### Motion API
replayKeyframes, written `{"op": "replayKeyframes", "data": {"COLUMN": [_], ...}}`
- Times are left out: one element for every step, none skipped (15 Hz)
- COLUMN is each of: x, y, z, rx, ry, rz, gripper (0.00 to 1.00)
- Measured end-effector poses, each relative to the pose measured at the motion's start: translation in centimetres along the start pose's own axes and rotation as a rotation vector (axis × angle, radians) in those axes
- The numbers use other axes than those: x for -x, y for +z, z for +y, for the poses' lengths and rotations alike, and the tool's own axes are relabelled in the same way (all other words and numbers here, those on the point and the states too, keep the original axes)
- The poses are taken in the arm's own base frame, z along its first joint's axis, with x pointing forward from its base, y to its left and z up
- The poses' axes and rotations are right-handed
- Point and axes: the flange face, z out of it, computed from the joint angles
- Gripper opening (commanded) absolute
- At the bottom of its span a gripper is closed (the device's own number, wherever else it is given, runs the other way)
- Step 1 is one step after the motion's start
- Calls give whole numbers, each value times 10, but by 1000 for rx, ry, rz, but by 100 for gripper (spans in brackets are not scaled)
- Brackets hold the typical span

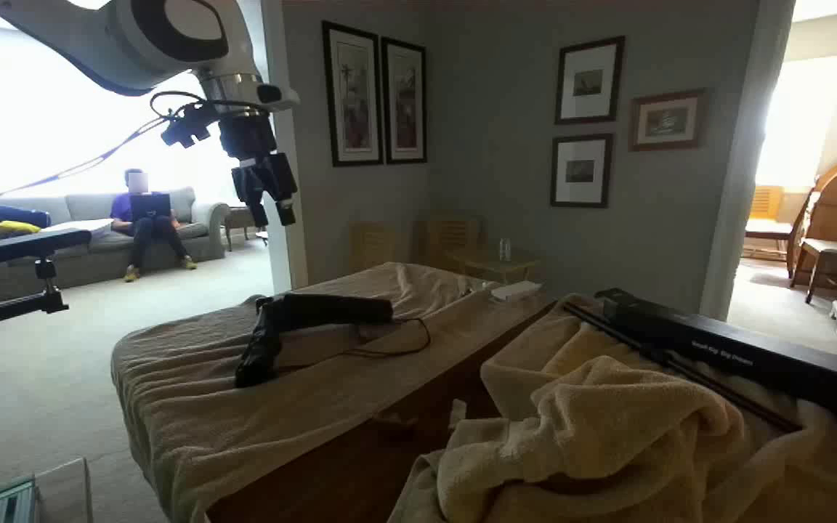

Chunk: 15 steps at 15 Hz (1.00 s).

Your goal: Move the black cover forwards.

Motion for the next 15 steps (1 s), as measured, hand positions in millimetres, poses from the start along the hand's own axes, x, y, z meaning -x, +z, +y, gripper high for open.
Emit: {"op": "replayKeyframes", "data": {"x": [0,0,0,0,0,0,0,0,0,0,0,0,0,-2,-5], "y": [0,0,0,0,0,0,0,0,0,0,0,0,1,3,6], "z": [0,0,0,0,0,0,0,0,0,0,0,0,-1,-2,-6], "rx": [0,0,0,0,0,0,0,0,0,0,0,-1,-3,-5,-13], "ry": [0,0,0,0,0,0,0,0,0,0,0,0,-2,-5,-11], "rz": [1,1,1,1,1,1,1,1,1,1,1,0,-2,-5,-3], "gripper": [100,100,100,100,100,100,100,100,100,100,100,100,100,100,100]}}
